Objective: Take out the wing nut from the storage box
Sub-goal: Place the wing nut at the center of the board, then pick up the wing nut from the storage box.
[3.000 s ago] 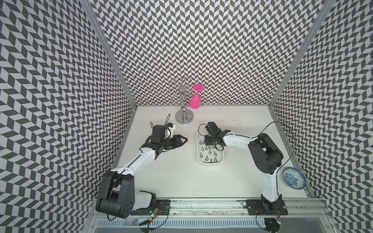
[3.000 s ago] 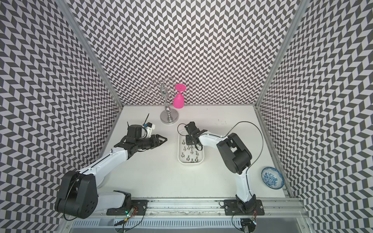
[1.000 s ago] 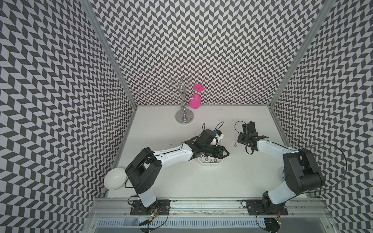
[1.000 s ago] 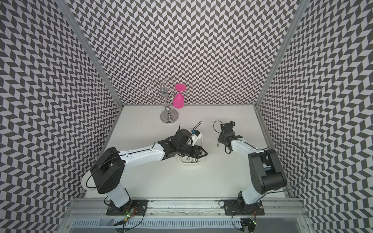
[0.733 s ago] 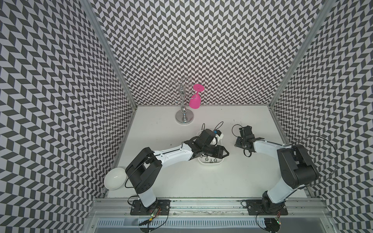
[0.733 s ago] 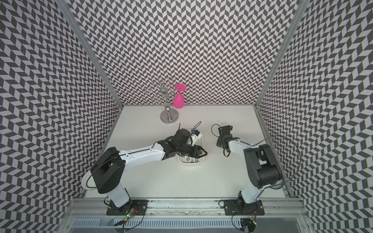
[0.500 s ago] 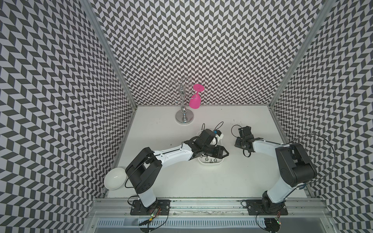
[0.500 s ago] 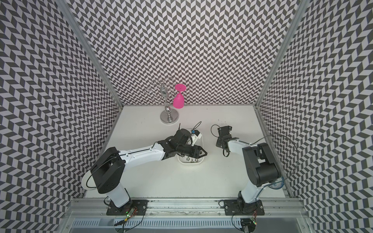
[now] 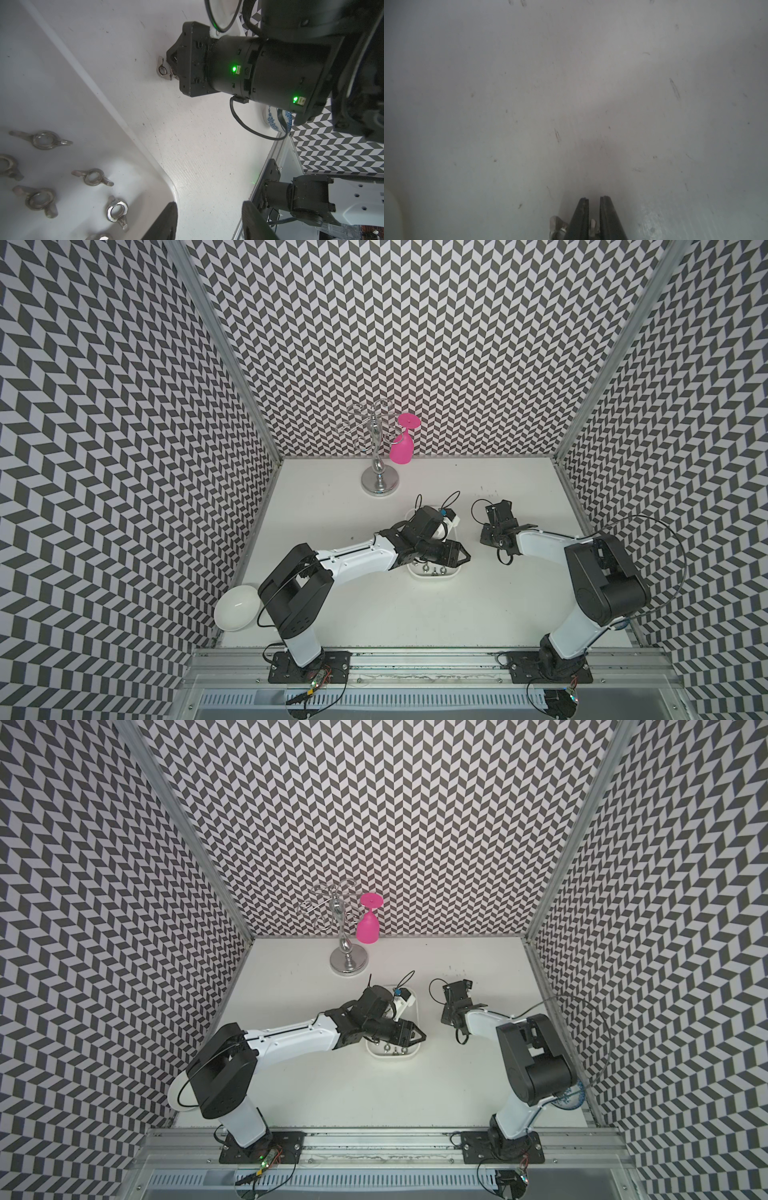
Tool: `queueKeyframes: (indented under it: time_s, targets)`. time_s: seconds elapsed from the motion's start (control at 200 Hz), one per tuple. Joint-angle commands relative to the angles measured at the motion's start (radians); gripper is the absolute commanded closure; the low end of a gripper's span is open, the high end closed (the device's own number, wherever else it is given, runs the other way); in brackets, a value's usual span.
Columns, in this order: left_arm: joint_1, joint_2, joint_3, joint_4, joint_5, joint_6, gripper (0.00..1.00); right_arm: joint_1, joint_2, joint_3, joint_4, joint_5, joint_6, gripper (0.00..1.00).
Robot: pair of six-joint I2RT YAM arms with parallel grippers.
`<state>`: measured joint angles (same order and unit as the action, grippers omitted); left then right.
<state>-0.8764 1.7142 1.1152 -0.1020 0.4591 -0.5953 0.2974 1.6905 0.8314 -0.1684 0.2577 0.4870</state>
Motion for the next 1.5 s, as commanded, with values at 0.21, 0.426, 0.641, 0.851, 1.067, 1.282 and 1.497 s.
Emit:
queueKeyframes:
  time_s: [0.21, 0.426, 0.641, 0.851, 1.067, 1.282, 1.497]
  targets:
    - [0.033, -0.083, 0.011, -0.034, -0.038, 0.041, 0.47, 0.035, -0.106, 0.029, -0.016, 0.050, -0.010, 0.76]
    - [0.198, -0.210, -0.069, -0.047, -0.015, 0.049, 0.46, 0.138, -0.186, 0.119, -0.057, -0.013, -0.034, 0.70]
    - [0.447, -0.356, -0.217, -0.062, 0.042, 0.055, 0.46, 0.308, -0.089, 0.229, -0.047, -0.180, -0.151, 0.68]
    - [0.659, -0.459, -0.355, -0.081, 0.100, 0.058, 0.46, 0.379, 0.047, 0.306, -0.111, -0.187, -0.163, 0.67]
    - [0.735, -0.468, -0.429, -0.051, 0.160, 0.044, 0.45, 0.385, 0.130, 0.356, -0.191, -0.121, -0.154, 0.66]
    - [0.735, -0.461, -0.438, -0.048, 0.168, 0.041, 0.46, 0.387, 0.155, 0.353, -0.186, -0.102, -0.147, 0.66]
    - [0.733, -0.467, -0.440, -0.048, 0.171, 0.043, 0.46, 0.387, 0.197, 0.382, -0.213, -0.084, -0.147, 0.68]
